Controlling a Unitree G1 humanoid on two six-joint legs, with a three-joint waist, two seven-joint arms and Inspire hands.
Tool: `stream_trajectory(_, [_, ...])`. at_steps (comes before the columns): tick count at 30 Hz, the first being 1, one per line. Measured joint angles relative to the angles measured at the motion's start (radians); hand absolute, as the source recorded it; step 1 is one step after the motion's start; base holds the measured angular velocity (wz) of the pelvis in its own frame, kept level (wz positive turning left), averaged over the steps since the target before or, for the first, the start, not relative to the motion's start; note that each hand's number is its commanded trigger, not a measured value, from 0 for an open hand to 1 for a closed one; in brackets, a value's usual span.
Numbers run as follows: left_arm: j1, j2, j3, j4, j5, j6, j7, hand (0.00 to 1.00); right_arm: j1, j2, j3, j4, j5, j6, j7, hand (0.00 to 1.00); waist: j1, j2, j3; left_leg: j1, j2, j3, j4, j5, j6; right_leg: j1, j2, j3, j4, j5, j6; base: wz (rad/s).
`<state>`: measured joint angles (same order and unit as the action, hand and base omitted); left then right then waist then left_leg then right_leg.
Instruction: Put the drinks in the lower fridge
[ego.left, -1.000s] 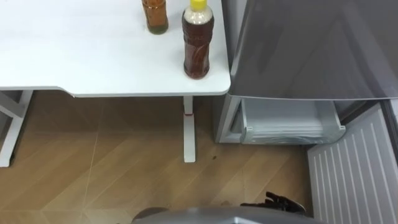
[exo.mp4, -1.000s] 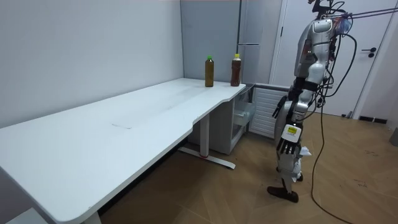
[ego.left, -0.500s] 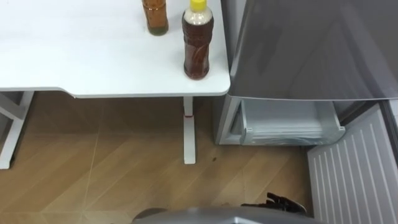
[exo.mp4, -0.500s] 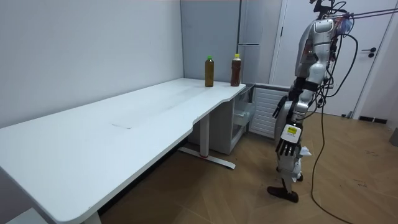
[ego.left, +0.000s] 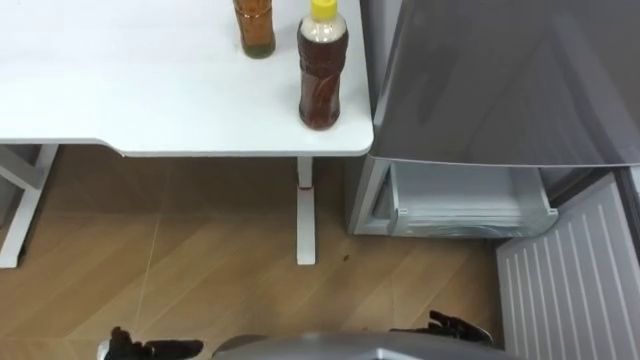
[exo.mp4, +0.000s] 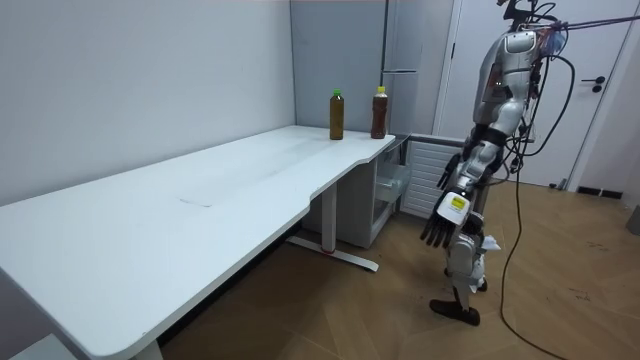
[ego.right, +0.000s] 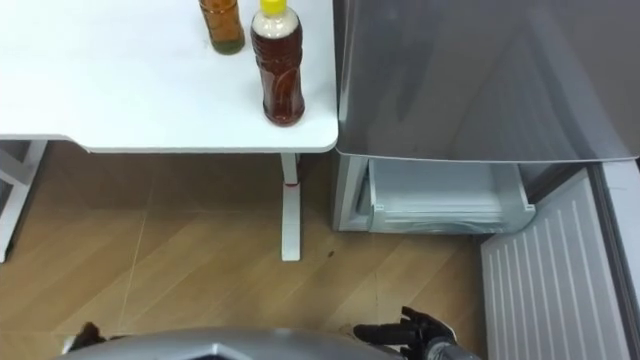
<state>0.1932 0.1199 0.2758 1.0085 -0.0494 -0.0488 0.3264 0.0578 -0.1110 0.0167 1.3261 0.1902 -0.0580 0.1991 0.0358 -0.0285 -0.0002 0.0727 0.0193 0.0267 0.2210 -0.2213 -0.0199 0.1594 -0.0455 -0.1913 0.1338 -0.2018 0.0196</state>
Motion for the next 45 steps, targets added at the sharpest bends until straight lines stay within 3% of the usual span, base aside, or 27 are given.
stream_trajectory(3, [-0.001, -0.006, 0.022, -0.07, -0.001, -0.034, 0.069, 0.0, 0.001, 0.0, 0.0, -0.001, -0.001, -0.007, 0.0, 0.0, 0.001, -0.003, -0.0009, 0.001, 0.0, 0.0, 0.001, 0.0, 0.0, 0.003, 0.0, -0.003, 0.0, 0.0, 0.0, 0.0])
stream_trajectory(5, [-0.003, -0.008, 0.021, -0.118, -0.014, -0.075, 0.129, 0.0, -0.001, 0.0, 0.004, -0.001, -0.007, -0.006, -0.008, 0.0, 0.003, -0.006, -0.0012, 0.004, -0.001, 0.0, 0.001, 0.0, 0.0, 0.006, 0.0, -0.001, 0.001, 0.0, 0.0, 0.0])
stream_trajectory(9, [0.0, -0.021, 0.012, -0.209, -0.016, -0.104, 0.207, 0.0, 0.0, 0.0, 0.011, -0.006, -0.008, -0.008, -0.017, 0.0, 0.004, -0.005, -0.0014, 0.005, -0.001, 0.0, 0.0, 0.0, 0.0, 0.004, 0.0, 0.003, 0.002, 0.0, 0.0, 0.0])
stream_trajectory(11, [0.015, -0.026, -0.01, -0.314, -0.016, -0.11, 0.256, 0.0, 0.005, -0.001, 0.012, -0.018, -0.011, -0.008, -0.023, 0.0, 0.004, -0.007, -0.0013, 0.001, 0.0, -0.002, 0.0, 0.0, 0.0, -0.001, 0.0, 0.002, 0.003, 0.0, 0.0, 0.02])
stream_trajectory(13, [0.012, -0.025, -0.042, -0.412, -0.015, -0.157, 0.31, 0.0, 0.007, -0.004, 0.031, -0.037, -0.014, -0.009, -0.027, 0.0, 0.003, -0.007, -0.0016, -0.001, -0.001, -0.004, 0.001, 0.0, 0.0, -0.002, 0.0, -0.001, 0.003, 0.0, 0.0, 0.0])
stream_trajectory(16, [0.005, -0.024, -0.075, -0.492, 0.024, -0.198, 0.342, 0.0, 0.006, -0.008, 0.042, -0.042, -0.035, -0.017, -0.023, 0.0, 0.001, -0.01, -0.0035, 0.003, -0.001, -0.004, -0.004, 0.0, 0.0, 0.0, 0.001, 0.001, 0.001, 0.0, 0.0, 0.0])
stream_trajectory(21, [0.007, -0.024, -0.133, -0.697, 0.029, -0.201, 0.369, 0.0, 0.006, -0.012, 0.048, -0.038, -0.033, -0.022, -0.022, 0.0, -0.003, -0.023, -0.0023, 0.001, -0.001, -0.007, 0.0, 0.0, 0.0, 0.0, 0.0, -0.001, 0.001, 0.0, 0.0, 0.0])
stream_trajectory(24, [0.006, -0.023, -0.147, -0.848, 0.11, -0.201, 0.367, 0.0, 0.005, -0.011, 0.048, -0.038, -0.04, -0.03, -0.022, 0.0, -0.004, -0.027, -0.0001, 0.001, -0.001, -0.006, 0.001, 0.0, 0.0, -0.001, 0.0, 0.003, 0.001, 0.0, 0.0, 0.0])
stream_trajectory(29, [0.004, 0.017, -0.202, -1.125, 0.209, -0.215, 0.313, 0.0, 0.008, -0.013, 0.044, -0.036, -0.04, -0.049, -0.006, 0.0, -0.016, -0.026, 0.0008, 0.0, -0.003, -0.015, 0.002, 0.0, 0.0, 0.0, -0.001, 0.001, 0.0, 0.0, 0.0, 0.01])
stream_trajectory(33, [0.003, 0.017, -0.212, -1.205, 0.254, -0.222, 0.274, 0.0, 0.003, -0.013, 0.04, -0.027, -0.038, -0.059, 0.012, 0.0, -0.034, -0.021, 0.001, -0.001, -0.004, -0.019, 0.004, 0.0, 0.0, 0.0, -0.001, 0.001, 0.0, 0.0, 0.0, 0.01])
stream_trajectory(38, [-0.005, 0.018, -0.28, -1.282, 0.287, -0.224, 0.234, 0.0, -0.019, -0.014, 0.04, -0.005, -0.045, -0.074, 0.023, 0.0, -0.059, -0.013, 0.0006, -0.022, -0.009, -0.032, 0.014, 0.0, 0.001, -0.011, -0.003, -0.004, 0.0, 0.0, 0.001, 0.07])
stream_trajectory(45, [-0.031, 0.02, -0.351, -1.287, 0.279, -0.224, 0.193, 0.0, -0.03, -0.018, 0.051, 0.012, -0.038, -0.089, 0.034, 0.0, -0.071, -0.012, 0.0016, -0.026, -0.01, -0.032, 0.012, 0.001, 0.001, -0.017, -0.004, -0.005, -0.001, 0.0, 0.001, 0.0])
